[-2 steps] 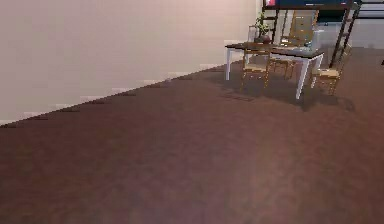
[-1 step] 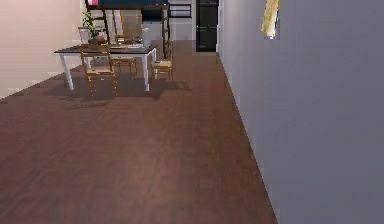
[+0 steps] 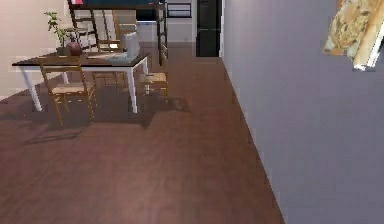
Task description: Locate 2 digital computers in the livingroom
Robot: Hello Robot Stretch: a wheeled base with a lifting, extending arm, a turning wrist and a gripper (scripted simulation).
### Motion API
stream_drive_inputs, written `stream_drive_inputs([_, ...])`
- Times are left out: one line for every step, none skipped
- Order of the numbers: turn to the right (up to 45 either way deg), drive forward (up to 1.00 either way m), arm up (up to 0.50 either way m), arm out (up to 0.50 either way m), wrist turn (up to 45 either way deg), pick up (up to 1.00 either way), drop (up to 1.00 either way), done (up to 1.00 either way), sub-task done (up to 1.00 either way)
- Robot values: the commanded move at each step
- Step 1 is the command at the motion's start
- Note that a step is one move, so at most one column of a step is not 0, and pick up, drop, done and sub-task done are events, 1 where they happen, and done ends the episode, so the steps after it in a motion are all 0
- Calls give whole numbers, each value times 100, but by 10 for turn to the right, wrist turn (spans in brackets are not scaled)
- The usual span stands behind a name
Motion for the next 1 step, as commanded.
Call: stream_drive_inputs([0,100,0,0,0,0,0,0,0])
